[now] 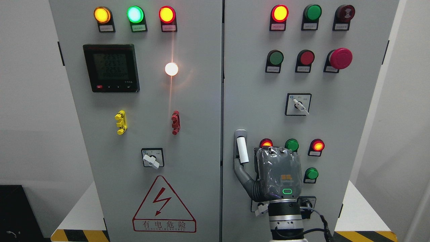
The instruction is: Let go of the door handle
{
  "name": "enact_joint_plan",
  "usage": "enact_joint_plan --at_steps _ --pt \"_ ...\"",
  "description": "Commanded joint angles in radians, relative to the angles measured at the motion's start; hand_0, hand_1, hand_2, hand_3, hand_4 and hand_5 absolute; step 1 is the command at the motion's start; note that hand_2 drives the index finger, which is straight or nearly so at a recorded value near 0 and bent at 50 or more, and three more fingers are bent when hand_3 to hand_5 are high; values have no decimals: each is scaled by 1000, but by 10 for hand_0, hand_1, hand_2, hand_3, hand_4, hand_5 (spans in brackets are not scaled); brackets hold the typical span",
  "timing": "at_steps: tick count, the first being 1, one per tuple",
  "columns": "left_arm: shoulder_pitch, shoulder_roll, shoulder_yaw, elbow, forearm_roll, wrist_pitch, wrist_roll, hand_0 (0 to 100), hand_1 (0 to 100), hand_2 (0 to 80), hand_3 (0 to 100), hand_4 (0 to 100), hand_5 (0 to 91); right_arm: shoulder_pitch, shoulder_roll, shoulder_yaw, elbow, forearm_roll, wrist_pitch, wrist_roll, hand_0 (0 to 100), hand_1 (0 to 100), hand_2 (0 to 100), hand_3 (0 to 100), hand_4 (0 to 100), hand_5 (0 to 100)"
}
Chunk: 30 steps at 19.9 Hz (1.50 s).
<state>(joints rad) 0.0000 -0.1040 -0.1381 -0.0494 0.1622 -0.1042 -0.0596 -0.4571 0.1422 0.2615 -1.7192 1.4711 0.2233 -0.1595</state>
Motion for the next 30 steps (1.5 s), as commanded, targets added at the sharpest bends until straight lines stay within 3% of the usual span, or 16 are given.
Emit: enact_joint_plan --at_steps 1,30 --pt "8 0 0 0 0 0 0 120 556 0 0 0 0 2 0 -10 -2 0 2 -5 445 379 935 1000 1000 1000" --pt "9 0 0 0 -1 0 0 120 556 0 0 0 0 8 0 -18 -13 -2 2 -9 452 381 923 1000 1000 1000"
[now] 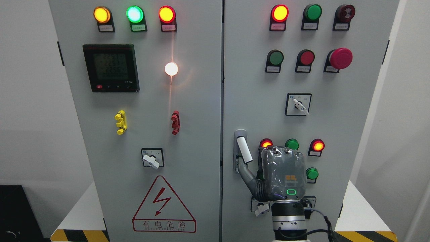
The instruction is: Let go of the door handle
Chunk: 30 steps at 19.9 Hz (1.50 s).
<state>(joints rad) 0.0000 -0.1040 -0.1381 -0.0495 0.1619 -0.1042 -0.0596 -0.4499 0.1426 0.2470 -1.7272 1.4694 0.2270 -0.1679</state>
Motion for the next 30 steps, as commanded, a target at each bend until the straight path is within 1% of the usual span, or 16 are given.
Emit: enact_joint_plan --at_steps 1,7,30 --pt "9 0 0 0 1 0 0 120 556 0 0 0 0 2 0 -3 -5 0 -2 -2 452 382 924 1000 1000 1000" --pt "9 0 0 0 1 0 0 120 556 0 0 0 0 2 0 -3 -6 -1 -2 -13 453 382 922 1000 1000 1000" --pt "9 0 0 0 -1 0 0 120 556 0 0 0 0 2 0 -12 -6 -1 -2 -13 452 397 925 1000 1000 1000"
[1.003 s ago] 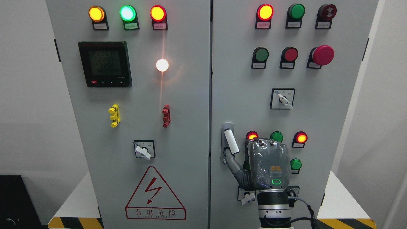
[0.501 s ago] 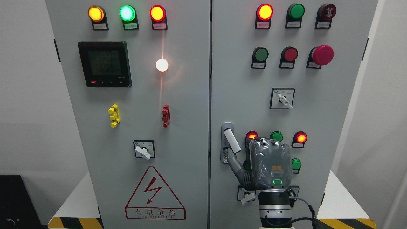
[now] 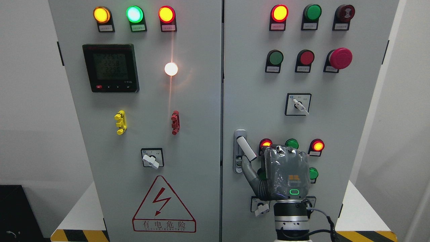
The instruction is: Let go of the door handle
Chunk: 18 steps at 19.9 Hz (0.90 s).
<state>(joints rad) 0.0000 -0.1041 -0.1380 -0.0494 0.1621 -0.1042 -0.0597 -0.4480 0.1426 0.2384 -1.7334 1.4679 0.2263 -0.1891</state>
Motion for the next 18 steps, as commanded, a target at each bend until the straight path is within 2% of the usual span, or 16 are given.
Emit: enact_joint_plan --at_steps 1,18 --pt "9 0 0 0 -1 0 0 120 556 0 0 0 0 0 0 -5 0 0 -1 8 451 400 923 1000 1000 1000" --pt "9 0 0 -1 1 0 0 120 556 0 0 0 0 0 0 -8 -6 0 -1 8 455 415 926 1000 1000 1000"
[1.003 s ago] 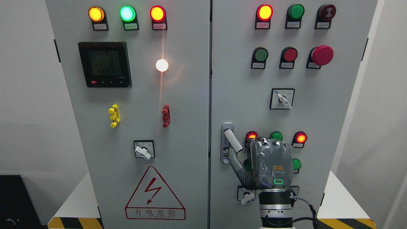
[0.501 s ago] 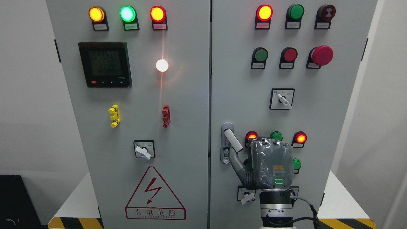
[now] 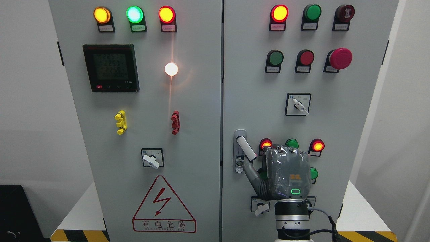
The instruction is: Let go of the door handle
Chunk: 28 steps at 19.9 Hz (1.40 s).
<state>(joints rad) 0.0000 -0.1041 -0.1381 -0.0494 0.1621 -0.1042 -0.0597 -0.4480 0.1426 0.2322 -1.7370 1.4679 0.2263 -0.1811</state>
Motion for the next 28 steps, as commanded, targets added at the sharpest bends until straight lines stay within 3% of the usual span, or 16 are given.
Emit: enact_joint_plan --at_steps 1,28 --pt "9 0 0 0 -1 0 0 120 556 0 0 0 0 0 0 -4 -2 0 -1 0 456 415 926 1000 1000 1000" --pt "9 0 0 0 -1 0 0 120 556 0 0 0 0 -1 0 -22 -13 -3 -2 -3 478 401 926 1000 1000 1000"
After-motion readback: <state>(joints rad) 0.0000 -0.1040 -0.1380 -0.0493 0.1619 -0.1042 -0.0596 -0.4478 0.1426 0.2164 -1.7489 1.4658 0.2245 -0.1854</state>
